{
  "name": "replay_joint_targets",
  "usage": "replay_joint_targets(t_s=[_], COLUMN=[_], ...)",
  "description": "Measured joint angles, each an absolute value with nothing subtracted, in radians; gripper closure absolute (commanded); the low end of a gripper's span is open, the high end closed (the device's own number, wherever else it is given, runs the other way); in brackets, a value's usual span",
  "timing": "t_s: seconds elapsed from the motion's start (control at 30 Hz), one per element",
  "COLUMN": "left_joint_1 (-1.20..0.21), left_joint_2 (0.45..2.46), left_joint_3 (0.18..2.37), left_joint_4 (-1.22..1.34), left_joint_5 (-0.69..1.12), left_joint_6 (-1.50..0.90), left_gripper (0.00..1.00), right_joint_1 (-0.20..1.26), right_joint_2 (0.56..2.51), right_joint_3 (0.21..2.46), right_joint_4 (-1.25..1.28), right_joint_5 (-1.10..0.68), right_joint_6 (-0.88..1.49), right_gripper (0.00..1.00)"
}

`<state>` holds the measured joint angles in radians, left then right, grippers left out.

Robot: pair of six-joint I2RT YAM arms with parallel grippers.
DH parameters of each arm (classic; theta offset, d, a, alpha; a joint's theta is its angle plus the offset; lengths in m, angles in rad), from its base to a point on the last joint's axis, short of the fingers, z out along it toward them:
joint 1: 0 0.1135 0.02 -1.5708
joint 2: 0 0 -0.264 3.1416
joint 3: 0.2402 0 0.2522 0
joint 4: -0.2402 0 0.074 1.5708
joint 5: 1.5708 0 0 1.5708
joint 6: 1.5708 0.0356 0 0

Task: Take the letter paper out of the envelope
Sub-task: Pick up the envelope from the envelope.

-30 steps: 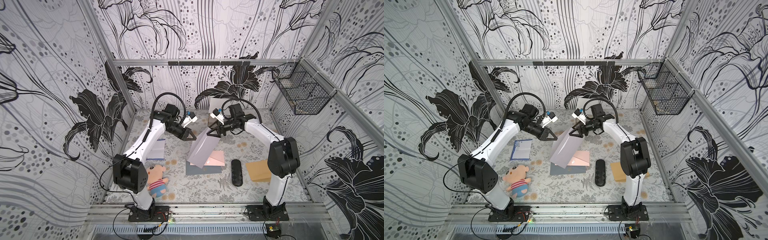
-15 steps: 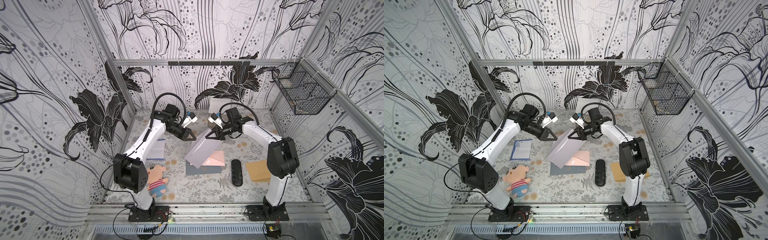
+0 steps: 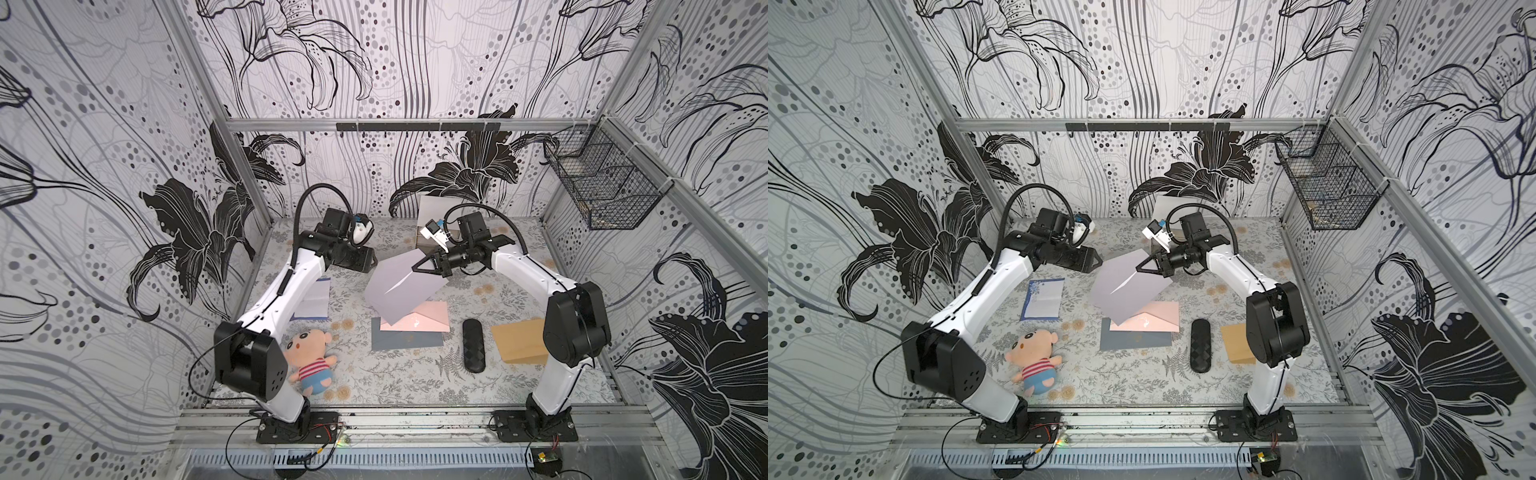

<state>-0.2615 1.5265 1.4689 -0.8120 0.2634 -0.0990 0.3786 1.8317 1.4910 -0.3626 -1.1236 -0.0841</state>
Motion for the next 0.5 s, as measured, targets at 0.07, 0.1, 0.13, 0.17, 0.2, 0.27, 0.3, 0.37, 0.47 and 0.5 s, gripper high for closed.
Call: replay_joint_targets(t_s=[0.07, 0.1, 0.13, 0.17, 0.2, 0.27, 0.3, 0.37, 0.47, 0.5], left_joint_1=[-0.259, -0.256, -0.256, -0.255, -0.254, -0.250, -0.250, -0.250, -0.259, -0.265], left_joint_2=[1.452, 1.422, 1.394, 1.377, 1.361, 1.345, 1.343, 1.343, 1.344, 1.347], left_joint_3=[1.427, 1.415, 1.406, 1.399, 1.387, 1.349, 1.325, 1.259, 1.142, 1.110], left_joint_4=[-0.743, -0.710, -0.673, -0.641, -0.597, -0.514, -0.472, -0.367, -0.202, -0.145], left_joint_5=[0.201, 0.182, 0.171, 0.168, 0.171, 0.195, 0.209, 0.243, 0.286, 0.295], left_joint_6=[-0.193, -0.239, -0.293, -0.332, -0.382, -0.482, -0.533, -0.641, -0.800, -0.854], left_gripper=[0.34, 0.35, 0.35, 0.35, 0.35, 0.34, 0.33, 0.32, 0.30, 0.29], right_joint_1=[0.379, 0.379, 0.379, 0.379, 0.379, 0.380, 0.382, 0.392, 0.427, 0.442], right_joint_2=[1.832, 1.832, 1.832, 1.832, 1.831, 1.827, 1.823, 1.798, 1.747, 1.729], right_joint_3=[1.502, 1.510, 1.520, 1.527, 1.533, 1.533, 1.526, 1.493, 1.432, 1.411], right_joint_4=[-0.299, -0.264, -0.227, -0.197, -0.152, -0.066, -0.015, 0.070, 0.163, 0.189], right_joint_5=[-1.069, -1.033, -0.992, -0.955, -0.907, -0.810, -0.751, -0.626, -0.437, -0.372], right_joint_6=[0.061, 0.138, 0.215, 0.283, 0.365, 0.527, 0.614, 0.766, 0.978, 1.052], right_gripper=[1.00, 1.00, 1.00, 1.00, 1.00, 1.00, 1.00, 1.00, 1.00, 1.00])
